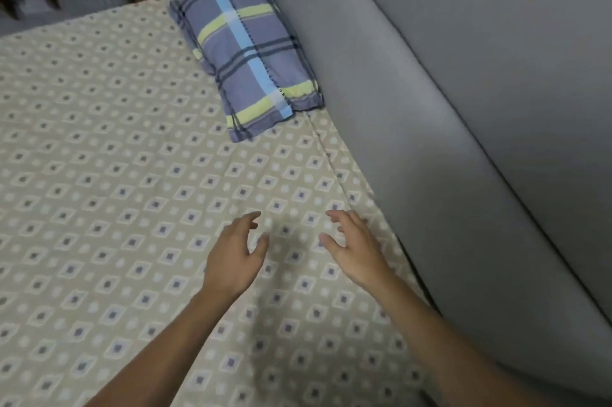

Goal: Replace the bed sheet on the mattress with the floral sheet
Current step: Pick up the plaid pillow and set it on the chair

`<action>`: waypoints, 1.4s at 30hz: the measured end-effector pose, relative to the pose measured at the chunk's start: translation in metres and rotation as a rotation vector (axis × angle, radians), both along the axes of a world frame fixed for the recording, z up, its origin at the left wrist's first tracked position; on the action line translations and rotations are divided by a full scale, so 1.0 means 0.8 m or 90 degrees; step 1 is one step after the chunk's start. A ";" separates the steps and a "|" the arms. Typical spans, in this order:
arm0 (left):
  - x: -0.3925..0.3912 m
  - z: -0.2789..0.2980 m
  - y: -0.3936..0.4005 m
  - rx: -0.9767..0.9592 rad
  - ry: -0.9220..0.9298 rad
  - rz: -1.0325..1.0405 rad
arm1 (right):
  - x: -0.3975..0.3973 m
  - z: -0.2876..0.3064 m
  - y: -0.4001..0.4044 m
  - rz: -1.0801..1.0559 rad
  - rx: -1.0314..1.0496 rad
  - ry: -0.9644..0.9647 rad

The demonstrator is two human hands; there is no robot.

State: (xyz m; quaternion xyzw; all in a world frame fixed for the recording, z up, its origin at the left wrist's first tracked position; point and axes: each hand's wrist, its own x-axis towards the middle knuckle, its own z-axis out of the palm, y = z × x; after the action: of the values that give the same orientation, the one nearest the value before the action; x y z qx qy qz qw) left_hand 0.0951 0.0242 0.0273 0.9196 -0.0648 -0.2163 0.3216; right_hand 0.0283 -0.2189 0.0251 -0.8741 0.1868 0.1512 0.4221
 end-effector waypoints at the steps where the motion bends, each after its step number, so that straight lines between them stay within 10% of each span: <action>1: 0.025 -0.034 -0.008 0.013 -0.004 -0.001 | 0.026 -0.028 -0.003 -0.008 0.015 0.013; 12: 0.244 -0.321 -0.023 0.310 -0.146 -0.005 | 0.258 -0.297 -0.012 0.183 -0.289 -0.062; 20: 0.245 -0.369 -0.017 0.306 -0.260 0.032 | 0.262 -0.343 0.007 0.171 -0.452 -0.157; 25: 0.247 -0.367 -0.021 0.299 -0.250 0.042 | 0.348 -0.327 0.013 0.047 -0.251 -0.160; 33: 0.250 -0.370 -0.019 0.306 -0.256 0.038 | 0.500 -0.264 0.041 -0.547 0.504 -0.092; 42: 0.251 -0.375 -0.017 0.305 -0.262 0.037 | 0.544 -0.256 0.031 -0.593 0.428 -0.033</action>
State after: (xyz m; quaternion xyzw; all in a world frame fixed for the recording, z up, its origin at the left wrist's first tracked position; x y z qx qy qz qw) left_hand 0.2962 0.0104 -0.2728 0.9951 -0.0491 -0.0258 0.0820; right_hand 0.4632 -0.1937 -0.1795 -0.5210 0.4831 -0.0211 0.7033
